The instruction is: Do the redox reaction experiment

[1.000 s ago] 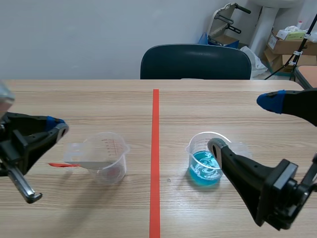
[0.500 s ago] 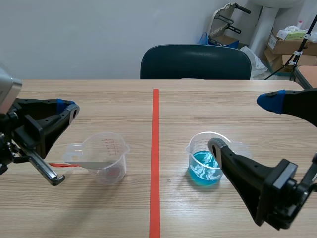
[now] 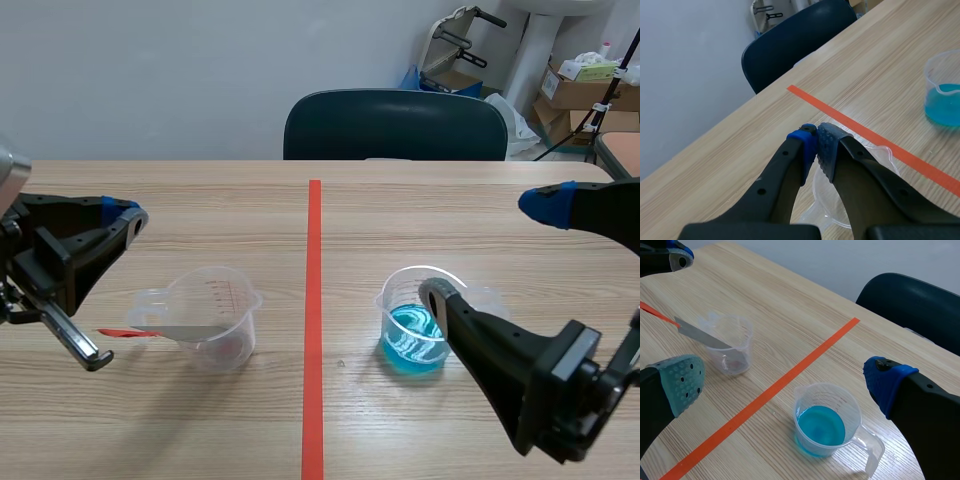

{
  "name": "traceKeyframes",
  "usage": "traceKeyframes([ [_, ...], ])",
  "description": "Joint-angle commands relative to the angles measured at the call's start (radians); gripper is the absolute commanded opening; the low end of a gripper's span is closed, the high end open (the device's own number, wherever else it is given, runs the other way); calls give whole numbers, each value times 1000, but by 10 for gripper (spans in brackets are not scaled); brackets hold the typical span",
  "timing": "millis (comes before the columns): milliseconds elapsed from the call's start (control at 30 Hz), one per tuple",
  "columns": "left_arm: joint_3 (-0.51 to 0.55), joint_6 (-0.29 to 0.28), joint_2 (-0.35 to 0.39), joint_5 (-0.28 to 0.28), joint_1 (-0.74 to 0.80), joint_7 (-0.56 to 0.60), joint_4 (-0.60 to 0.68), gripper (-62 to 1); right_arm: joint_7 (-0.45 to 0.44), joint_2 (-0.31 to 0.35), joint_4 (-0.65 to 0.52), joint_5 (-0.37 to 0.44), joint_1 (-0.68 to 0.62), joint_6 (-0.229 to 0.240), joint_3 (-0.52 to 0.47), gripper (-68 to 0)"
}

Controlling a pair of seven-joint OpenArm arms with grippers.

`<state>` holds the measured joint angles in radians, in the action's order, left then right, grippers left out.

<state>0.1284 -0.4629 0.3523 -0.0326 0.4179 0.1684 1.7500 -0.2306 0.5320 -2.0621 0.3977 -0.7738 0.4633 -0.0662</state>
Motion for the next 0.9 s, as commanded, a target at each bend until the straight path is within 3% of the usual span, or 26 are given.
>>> traceKeyframes([
  [0, 8, 8, -3, 5, -5, 6, 10, -568, -12, 5, -17, 14, 4, -2, -6, 4],
  [500, 8, 8, -3, 5, -5, -5, 10, -547, -12, 5, -17, 15, 4, 0, -6, 4],
  [567, 8, 8, -3, 5, -5, -5, 10, -437, -12, 5, -17, 15, 4, 0, -6, 4],
  [700, 8, 8, -3, 6, -5, -5, 10, -25, -12, 5, -17, 15, 4, 0, -6, 4],
  [733, 8, 8, -3, 6, -5, -5, 10, 14, -12, 5, -17, 15, 4, 0, -6, 4],
  [867, 8, 8, -3, 6, -5, -5, 10, 14, -12, 5, -17, 15, 4, 0, -6, 4],
])
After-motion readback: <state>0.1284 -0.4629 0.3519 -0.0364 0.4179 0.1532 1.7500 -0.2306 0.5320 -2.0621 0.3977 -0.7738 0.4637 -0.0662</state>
